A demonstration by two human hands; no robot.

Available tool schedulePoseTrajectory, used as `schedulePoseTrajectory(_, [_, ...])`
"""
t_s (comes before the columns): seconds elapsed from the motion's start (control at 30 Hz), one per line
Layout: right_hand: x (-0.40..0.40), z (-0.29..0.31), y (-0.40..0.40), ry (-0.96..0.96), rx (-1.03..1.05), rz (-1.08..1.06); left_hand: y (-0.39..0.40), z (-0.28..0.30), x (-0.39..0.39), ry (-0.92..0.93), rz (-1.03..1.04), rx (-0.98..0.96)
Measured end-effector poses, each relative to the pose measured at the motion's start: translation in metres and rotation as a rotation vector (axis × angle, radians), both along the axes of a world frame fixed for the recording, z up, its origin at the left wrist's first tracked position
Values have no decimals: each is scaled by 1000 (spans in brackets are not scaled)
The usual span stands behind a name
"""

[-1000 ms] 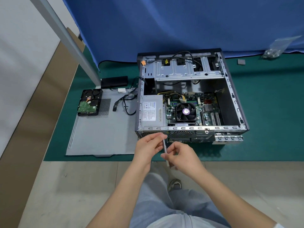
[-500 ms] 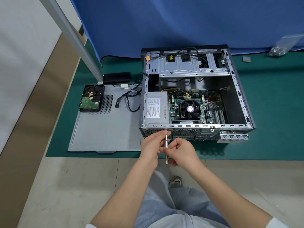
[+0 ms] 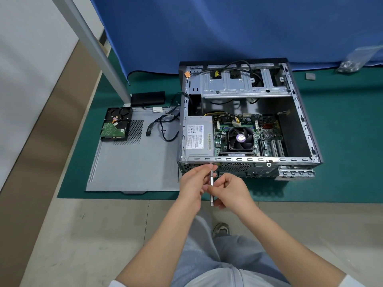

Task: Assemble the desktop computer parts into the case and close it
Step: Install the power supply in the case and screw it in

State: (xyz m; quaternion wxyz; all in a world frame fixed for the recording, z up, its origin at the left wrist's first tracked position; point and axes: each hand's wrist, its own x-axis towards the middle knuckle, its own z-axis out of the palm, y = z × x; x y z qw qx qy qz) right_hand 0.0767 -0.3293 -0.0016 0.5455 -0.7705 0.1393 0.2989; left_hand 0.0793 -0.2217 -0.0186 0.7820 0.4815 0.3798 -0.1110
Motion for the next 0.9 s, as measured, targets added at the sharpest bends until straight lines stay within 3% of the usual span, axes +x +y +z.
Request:
schedulePoseTrajectory(0.27, [1, 0, 0, -44, -60, 3, 2, 1, -1, -12, -40, -11])
schedulePoseTrajectory(0.6, [-1, 1, 0, 18, 36, -5, 8, 11, -4, 35, -210, 37])
schedulePoseTrajectory(0.9, [1, 11, -1, 158, 176, -50, 4, 11, -1, 31, -126, 155])
